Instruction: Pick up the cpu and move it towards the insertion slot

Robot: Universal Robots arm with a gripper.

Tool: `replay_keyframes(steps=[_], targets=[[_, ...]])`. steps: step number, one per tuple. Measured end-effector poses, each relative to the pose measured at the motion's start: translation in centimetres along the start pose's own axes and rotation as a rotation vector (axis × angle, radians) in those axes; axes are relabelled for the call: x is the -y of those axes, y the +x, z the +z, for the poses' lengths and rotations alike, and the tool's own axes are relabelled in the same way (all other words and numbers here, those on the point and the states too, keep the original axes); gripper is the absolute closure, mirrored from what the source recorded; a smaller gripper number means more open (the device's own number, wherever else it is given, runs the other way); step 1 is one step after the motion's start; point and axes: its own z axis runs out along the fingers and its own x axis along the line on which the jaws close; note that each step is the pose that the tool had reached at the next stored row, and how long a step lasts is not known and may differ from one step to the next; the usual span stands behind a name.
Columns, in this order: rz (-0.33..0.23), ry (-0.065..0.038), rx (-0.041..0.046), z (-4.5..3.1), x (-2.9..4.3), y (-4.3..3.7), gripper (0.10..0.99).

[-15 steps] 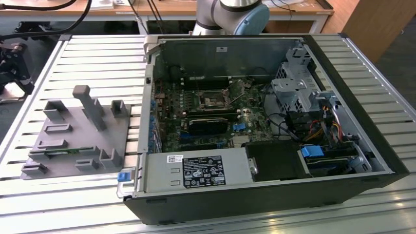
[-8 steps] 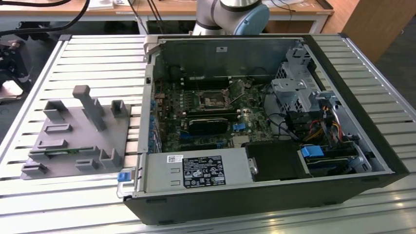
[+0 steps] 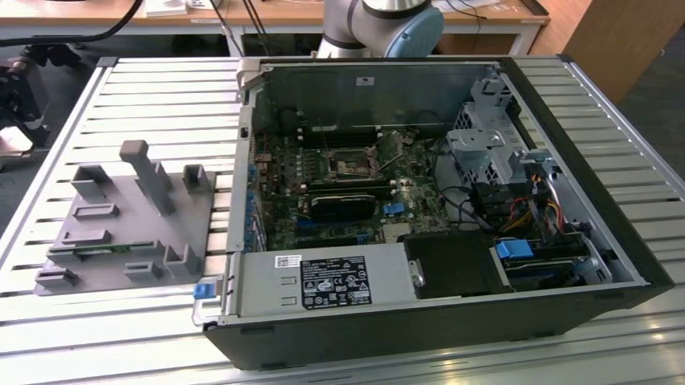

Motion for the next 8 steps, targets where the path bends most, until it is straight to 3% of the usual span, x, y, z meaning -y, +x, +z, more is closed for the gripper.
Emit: replay_keyframes(steps=[8], targets=[[0.0,0.0,0.0003,-0.46,-0.05,0.0,0.541]])
